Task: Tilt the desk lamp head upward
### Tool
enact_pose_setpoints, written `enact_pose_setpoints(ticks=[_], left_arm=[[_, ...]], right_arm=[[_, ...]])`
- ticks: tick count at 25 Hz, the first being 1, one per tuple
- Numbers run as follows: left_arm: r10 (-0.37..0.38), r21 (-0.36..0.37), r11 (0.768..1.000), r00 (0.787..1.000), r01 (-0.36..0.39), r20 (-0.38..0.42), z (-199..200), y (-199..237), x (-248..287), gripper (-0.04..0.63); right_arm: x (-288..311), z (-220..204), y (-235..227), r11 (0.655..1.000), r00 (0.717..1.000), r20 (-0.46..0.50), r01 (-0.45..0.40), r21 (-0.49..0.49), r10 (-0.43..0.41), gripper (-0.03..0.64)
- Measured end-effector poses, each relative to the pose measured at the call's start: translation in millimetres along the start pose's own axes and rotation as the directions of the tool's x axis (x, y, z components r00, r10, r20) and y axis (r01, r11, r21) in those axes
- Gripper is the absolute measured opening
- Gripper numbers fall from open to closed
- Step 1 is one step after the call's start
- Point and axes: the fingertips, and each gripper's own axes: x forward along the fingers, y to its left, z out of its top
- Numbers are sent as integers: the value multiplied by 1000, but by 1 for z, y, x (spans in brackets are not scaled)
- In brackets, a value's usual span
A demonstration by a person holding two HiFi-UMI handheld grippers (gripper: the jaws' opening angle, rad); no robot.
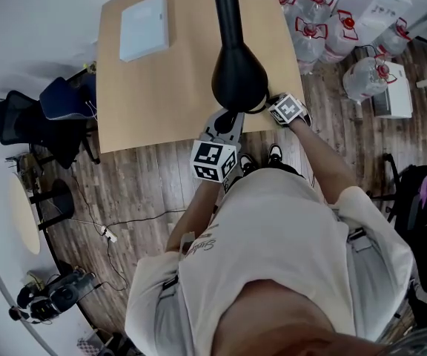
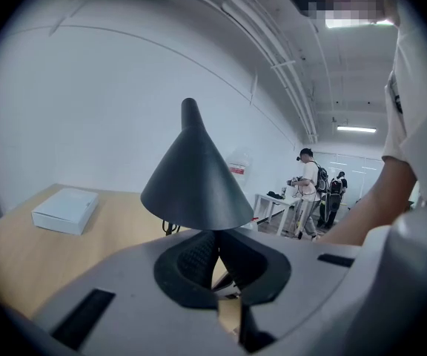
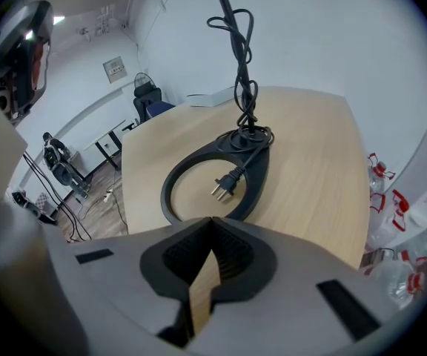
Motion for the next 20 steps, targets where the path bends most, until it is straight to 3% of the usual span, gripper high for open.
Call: enact_pose_setpoints(ticks=[20], left_arm=[[-60,-6,998,991,62,123,88,-45,-68,15]], right_arm=[[1,-1,3,995,998,-43,39,-96,-43,-5]])
